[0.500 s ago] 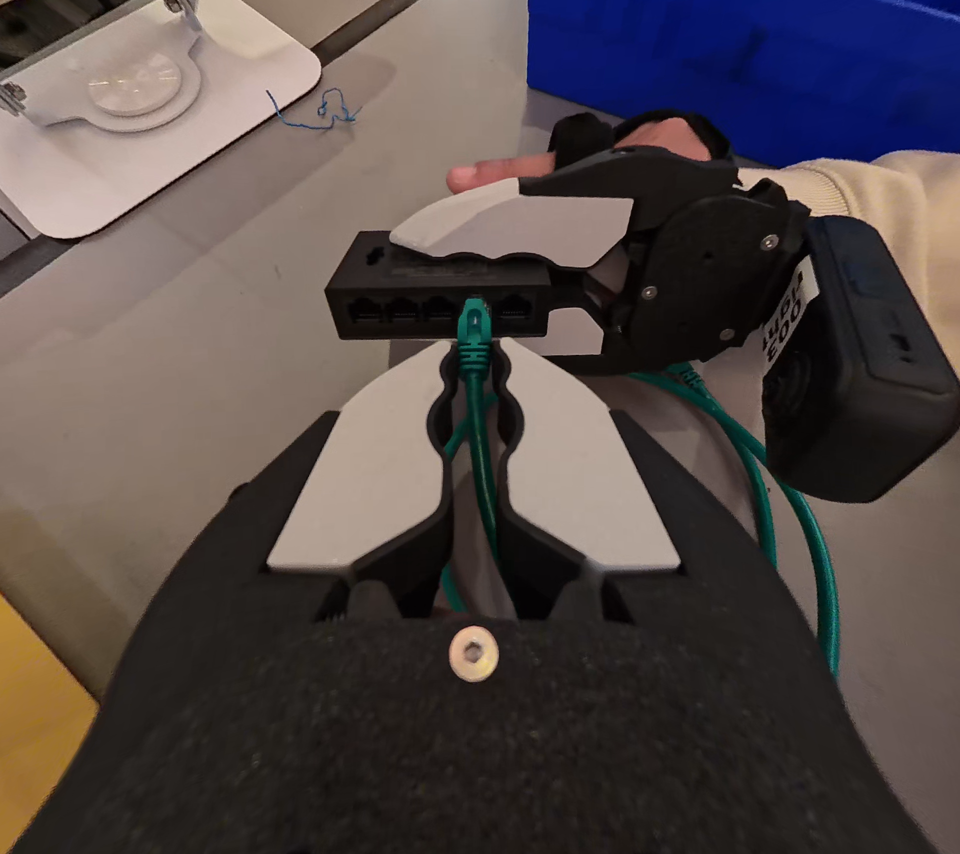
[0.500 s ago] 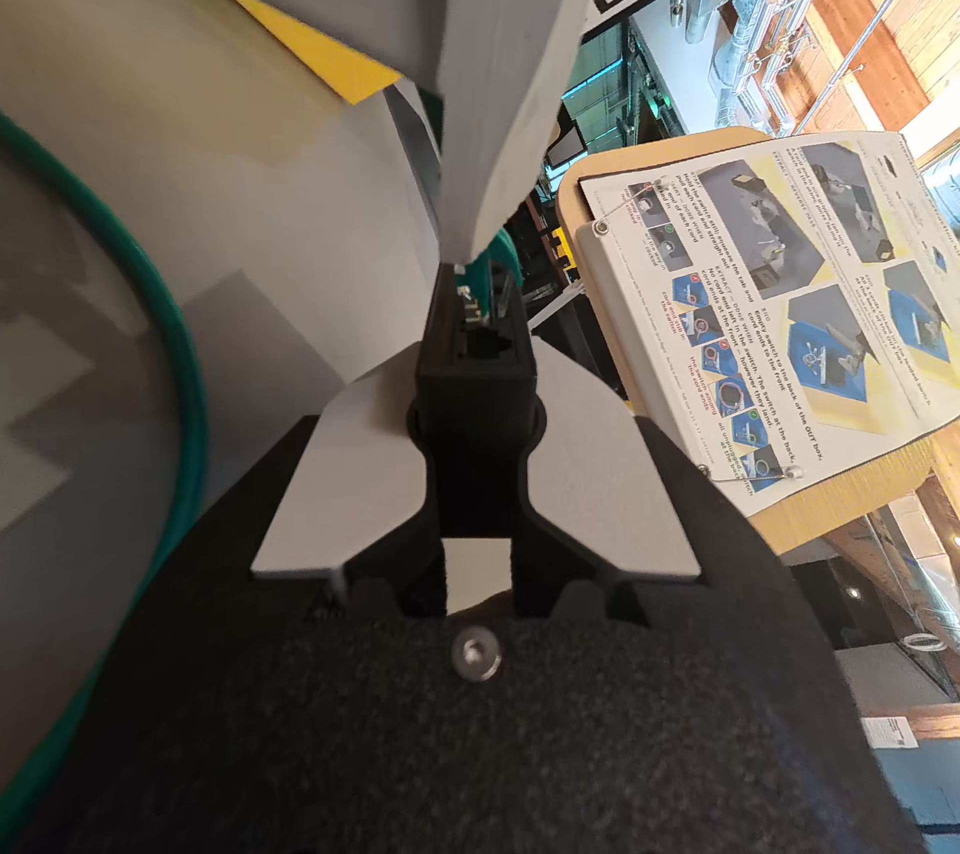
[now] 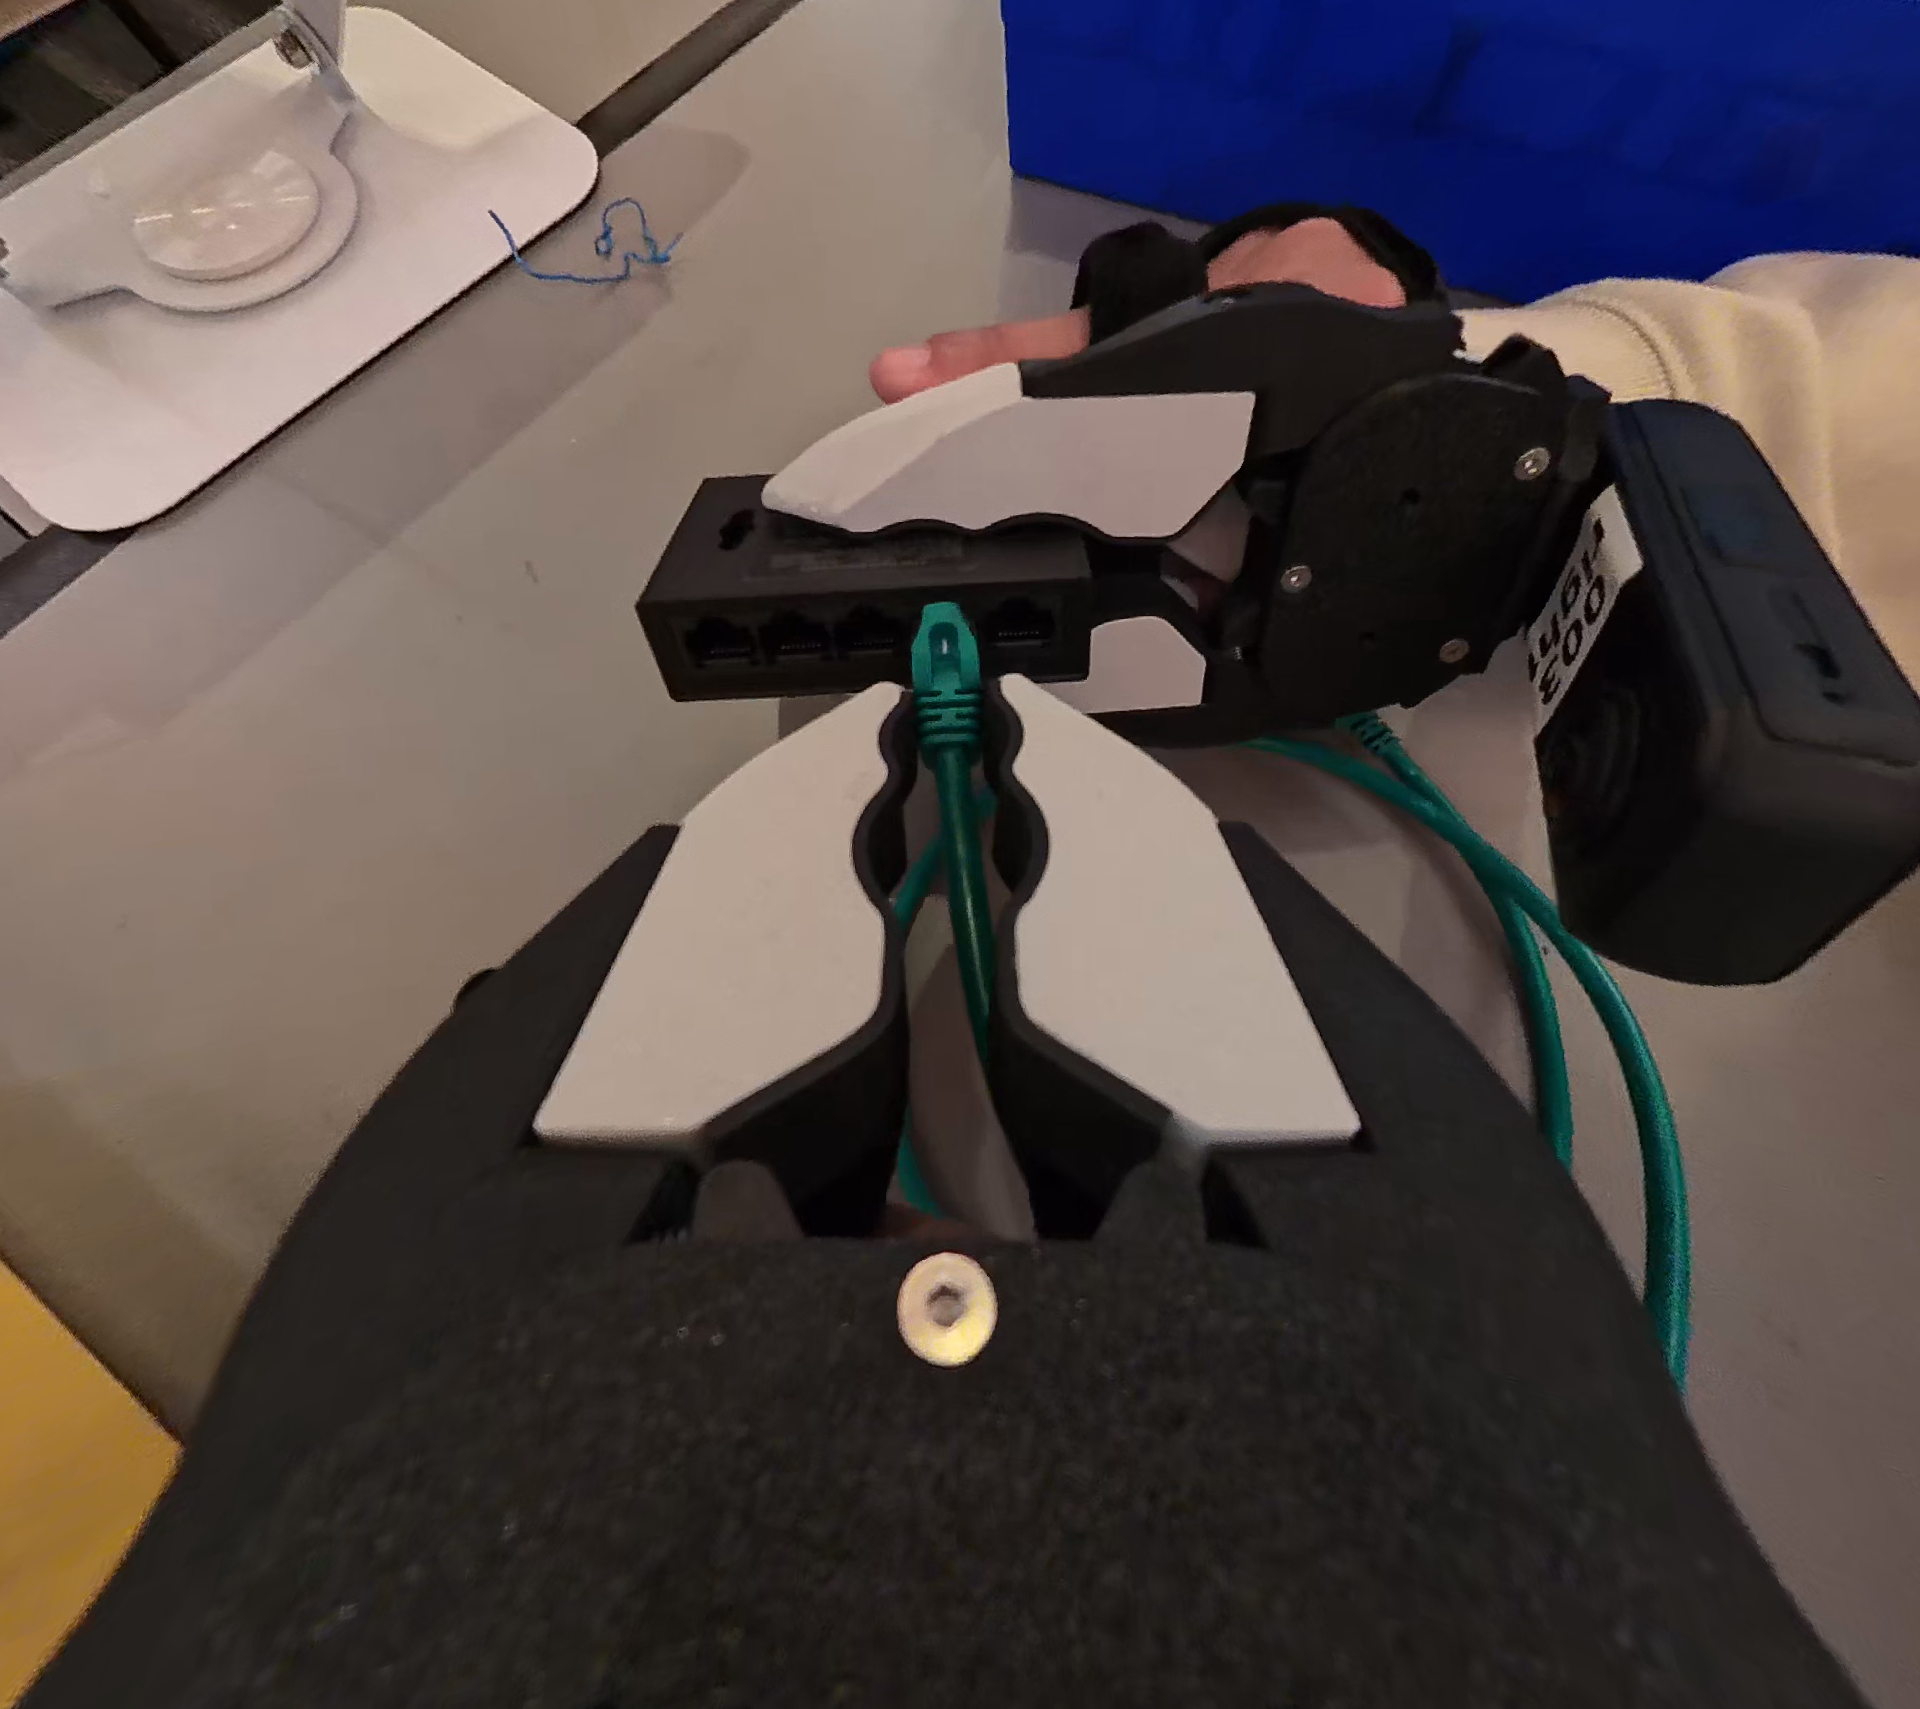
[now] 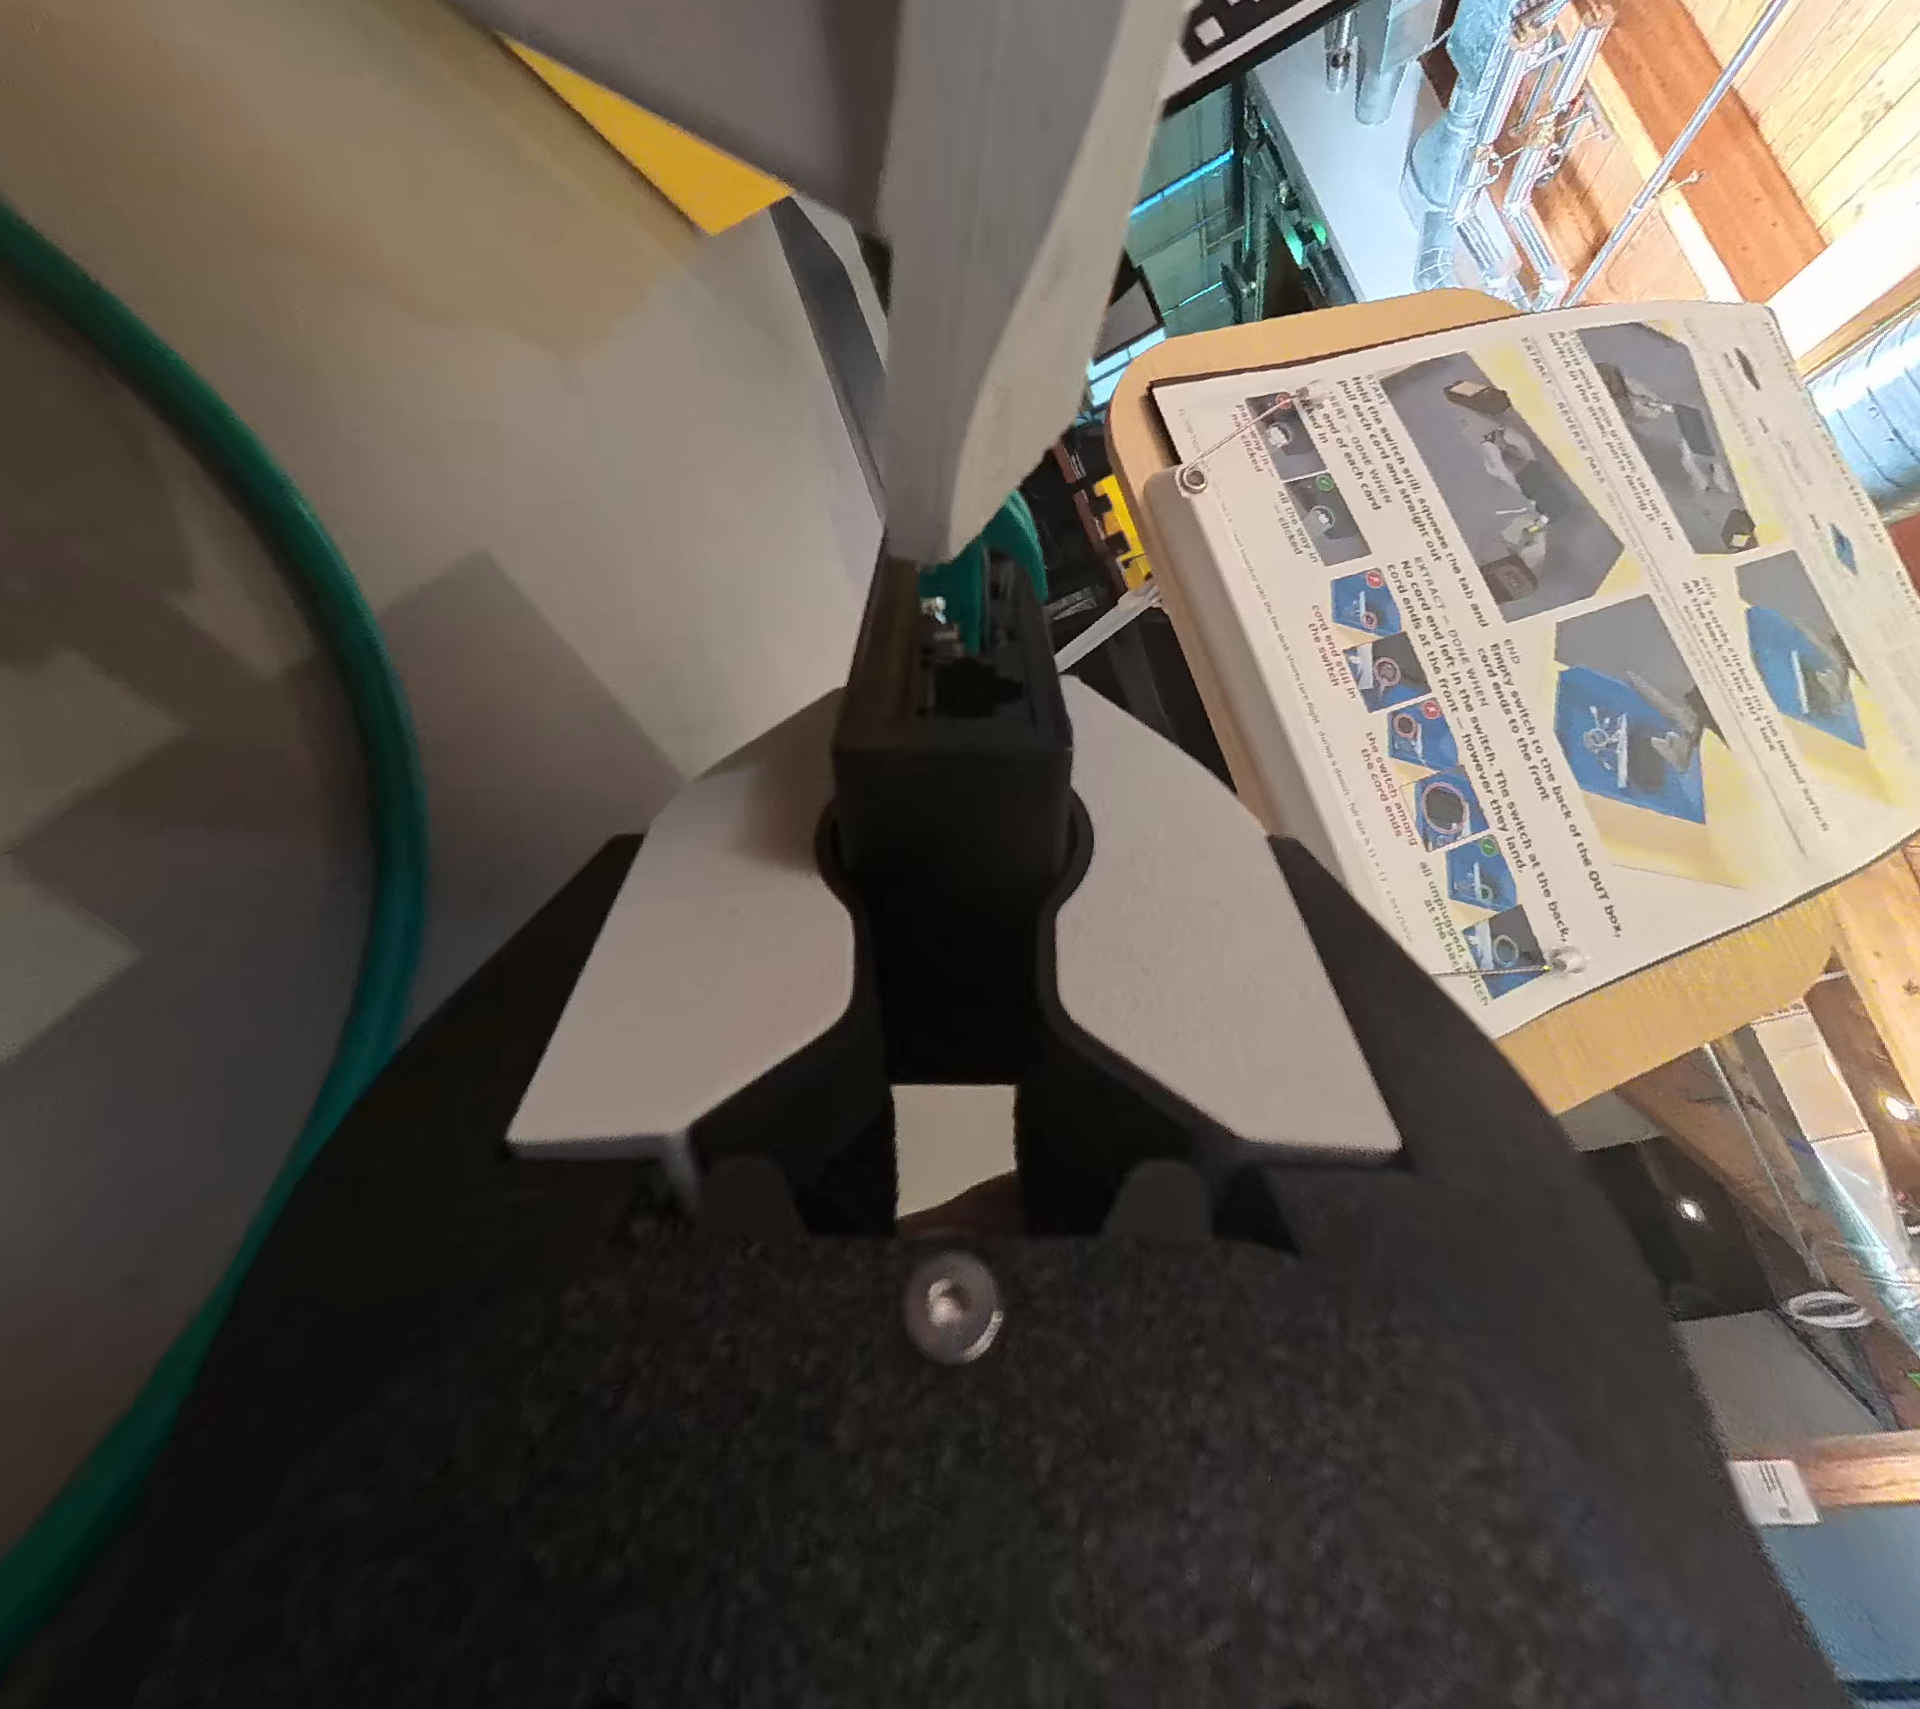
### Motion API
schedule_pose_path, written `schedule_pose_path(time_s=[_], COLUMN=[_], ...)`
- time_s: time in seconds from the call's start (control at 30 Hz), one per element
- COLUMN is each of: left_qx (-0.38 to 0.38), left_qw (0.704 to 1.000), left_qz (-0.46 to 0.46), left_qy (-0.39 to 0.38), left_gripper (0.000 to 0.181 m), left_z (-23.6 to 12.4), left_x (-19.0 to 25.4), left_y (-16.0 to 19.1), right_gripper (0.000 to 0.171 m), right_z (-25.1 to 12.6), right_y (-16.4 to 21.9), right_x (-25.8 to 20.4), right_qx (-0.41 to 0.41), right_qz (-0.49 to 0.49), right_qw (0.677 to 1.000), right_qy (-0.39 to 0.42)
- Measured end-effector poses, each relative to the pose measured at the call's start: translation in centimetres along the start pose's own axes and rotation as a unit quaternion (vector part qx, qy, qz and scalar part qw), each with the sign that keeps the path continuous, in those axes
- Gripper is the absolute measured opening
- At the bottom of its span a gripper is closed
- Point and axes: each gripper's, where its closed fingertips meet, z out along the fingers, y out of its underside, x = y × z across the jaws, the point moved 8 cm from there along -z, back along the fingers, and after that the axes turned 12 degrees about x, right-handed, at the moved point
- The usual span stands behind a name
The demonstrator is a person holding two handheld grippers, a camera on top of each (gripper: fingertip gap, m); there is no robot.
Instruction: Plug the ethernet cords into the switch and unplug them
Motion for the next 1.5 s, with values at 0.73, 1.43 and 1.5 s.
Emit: schedule_pose_path(time_s=[0.73,1.43,1.5], left_qx=[0.147,-0.069,-0.105], left_qw=[0.977,0.881,0.870], left_qz=[-0.132,-0.281,-0.319], left_qy=[-0.083,-0.375,-0.362], left_gripper=[0.038,0.055,0.054], left_z=[-14.9,-25.7,-24.9], left_x=[6.4,-8.7,-10.7], left_y=[5.6,9.8,10.3], right_gripper=[0.030,0.030,0.030], right_z=[-0.2,0.1,0.1], right_y=[0.0,-0.3,-0.2], right_x=[0.3,-1.1,-1.0], right_qx=[0.028,0.019,0.019], right_qz=[0.019,-0.031,-0.026], right_qw=[0.999,0.999,0.999], right_qy=[-0.006,-0.034,-0.032])
